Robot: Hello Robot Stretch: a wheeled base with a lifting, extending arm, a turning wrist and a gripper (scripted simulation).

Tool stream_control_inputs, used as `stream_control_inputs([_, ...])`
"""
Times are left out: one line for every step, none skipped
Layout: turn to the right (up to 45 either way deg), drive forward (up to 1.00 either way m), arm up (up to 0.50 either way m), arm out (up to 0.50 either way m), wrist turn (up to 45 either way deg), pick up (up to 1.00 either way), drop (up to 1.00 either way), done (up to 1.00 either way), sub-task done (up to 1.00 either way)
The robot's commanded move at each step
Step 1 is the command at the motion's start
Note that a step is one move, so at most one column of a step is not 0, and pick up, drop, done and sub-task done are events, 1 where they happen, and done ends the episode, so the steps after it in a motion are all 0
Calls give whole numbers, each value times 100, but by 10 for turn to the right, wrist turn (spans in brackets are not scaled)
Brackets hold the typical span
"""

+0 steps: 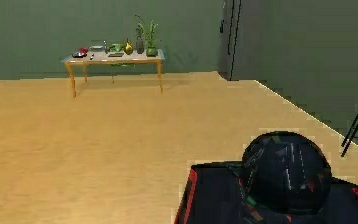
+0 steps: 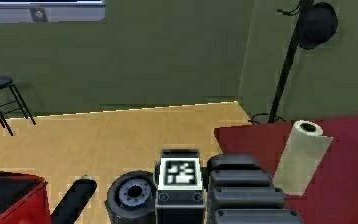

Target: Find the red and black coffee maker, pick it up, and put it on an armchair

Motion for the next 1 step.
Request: stream_control_inputs([-60,0,0,0,0,0,0,0,0])
